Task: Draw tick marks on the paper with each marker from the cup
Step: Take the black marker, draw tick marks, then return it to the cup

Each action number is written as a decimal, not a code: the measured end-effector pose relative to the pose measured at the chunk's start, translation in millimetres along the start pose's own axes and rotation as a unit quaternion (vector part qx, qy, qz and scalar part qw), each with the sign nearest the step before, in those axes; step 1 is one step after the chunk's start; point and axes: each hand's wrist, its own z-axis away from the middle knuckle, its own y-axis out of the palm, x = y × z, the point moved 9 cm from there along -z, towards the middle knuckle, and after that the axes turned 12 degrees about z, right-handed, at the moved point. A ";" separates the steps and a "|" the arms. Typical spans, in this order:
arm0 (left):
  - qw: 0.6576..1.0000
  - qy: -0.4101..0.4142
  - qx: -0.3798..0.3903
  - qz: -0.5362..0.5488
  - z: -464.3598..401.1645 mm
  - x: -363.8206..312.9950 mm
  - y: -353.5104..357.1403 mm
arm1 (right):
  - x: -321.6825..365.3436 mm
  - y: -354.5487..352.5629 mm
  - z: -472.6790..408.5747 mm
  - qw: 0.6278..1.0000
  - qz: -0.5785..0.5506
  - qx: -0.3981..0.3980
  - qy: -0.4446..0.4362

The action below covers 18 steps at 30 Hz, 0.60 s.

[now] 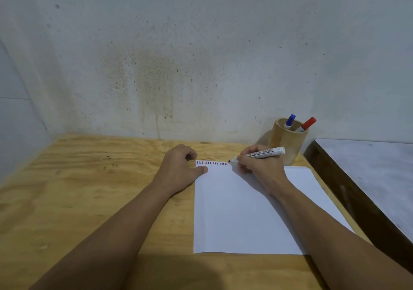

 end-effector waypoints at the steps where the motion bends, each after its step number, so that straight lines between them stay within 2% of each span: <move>1: 1.000 0.001 -0.002 0.000 -0.4 0.3 0.0 | 0.6 0.2 -0.4 1.000 0.004 -0.001 -0.007; 18: 1.000 0.006 -0.013 -0.005 -2.1 2.9 -0.6 | 3.6 1.2 1.2 1.000 0.019 0.000 -0.023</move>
